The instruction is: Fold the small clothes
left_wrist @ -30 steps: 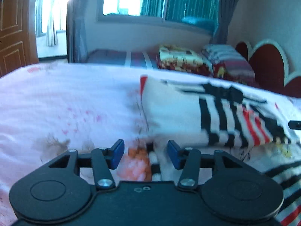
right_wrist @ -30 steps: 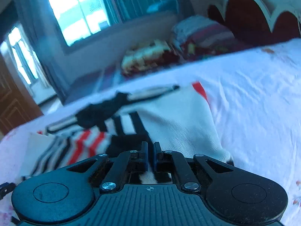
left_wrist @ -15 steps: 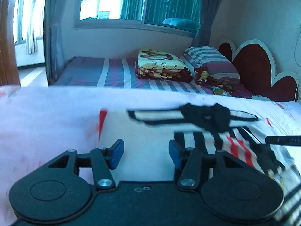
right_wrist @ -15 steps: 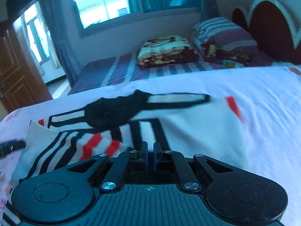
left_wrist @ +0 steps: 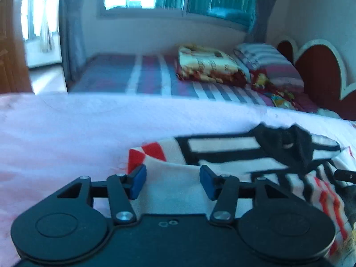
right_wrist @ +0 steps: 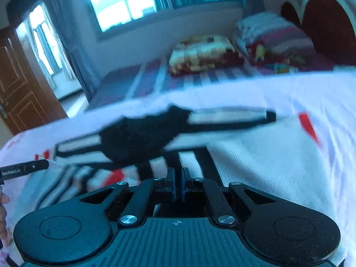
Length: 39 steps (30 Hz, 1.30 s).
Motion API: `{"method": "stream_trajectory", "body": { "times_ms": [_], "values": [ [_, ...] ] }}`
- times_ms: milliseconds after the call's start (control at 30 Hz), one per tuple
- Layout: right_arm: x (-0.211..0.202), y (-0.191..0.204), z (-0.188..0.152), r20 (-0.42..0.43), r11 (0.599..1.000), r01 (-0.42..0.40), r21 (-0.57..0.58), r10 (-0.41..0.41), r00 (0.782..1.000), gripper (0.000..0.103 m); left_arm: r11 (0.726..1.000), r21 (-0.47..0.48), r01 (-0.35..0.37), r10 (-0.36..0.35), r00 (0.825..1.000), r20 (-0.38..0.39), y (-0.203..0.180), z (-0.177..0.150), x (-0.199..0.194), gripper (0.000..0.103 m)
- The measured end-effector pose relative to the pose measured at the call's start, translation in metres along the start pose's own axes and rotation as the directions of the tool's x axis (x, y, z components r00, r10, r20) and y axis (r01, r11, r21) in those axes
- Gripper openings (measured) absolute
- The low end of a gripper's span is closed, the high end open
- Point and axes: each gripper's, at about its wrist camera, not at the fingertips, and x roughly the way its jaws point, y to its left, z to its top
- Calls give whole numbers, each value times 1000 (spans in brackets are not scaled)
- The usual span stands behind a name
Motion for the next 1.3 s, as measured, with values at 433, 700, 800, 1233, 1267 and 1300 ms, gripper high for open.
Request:
{"method": "stream_trajectory", "body": {
  "times_ms": [433, 700, 800, 1233, 1267, 1300],
  "values": [
    [7, 8, -11, -54, 996, -47, -70, 43, 998, 5, 984, 160, 82, -75, 996, -48, -82, -31, 2, 67],
    [2, -96, 21, -38, 982, 185, 47, -183, 982, 5, 996, 82, -45, 51, 996, -77, -32, -7, 27, 68],
    [-17, -97, 23, -23, 986, 165, 31, -164, 986, 5, 995, 83, -46, 51, 997, -59, -46, -6, 7, 61],
    [-88, -89, -57, -12, 993, 115, -36, -116, 993, 17, 995, 95, -11, 15, 999, -46, -91, -75, -56, 72],
    [-91, -88, -56, -9, 994, 103, -30, -104, 995, 27, 995, 96, -26, 29, 999, -33, -89, -75, -62, 67],
    [-97, -87, -54, 4, 995, 95, -26, -95, 995, 34, 995, 93, -34, 36, 999, -22, -87, -75, -68, 67]
  ]
}}
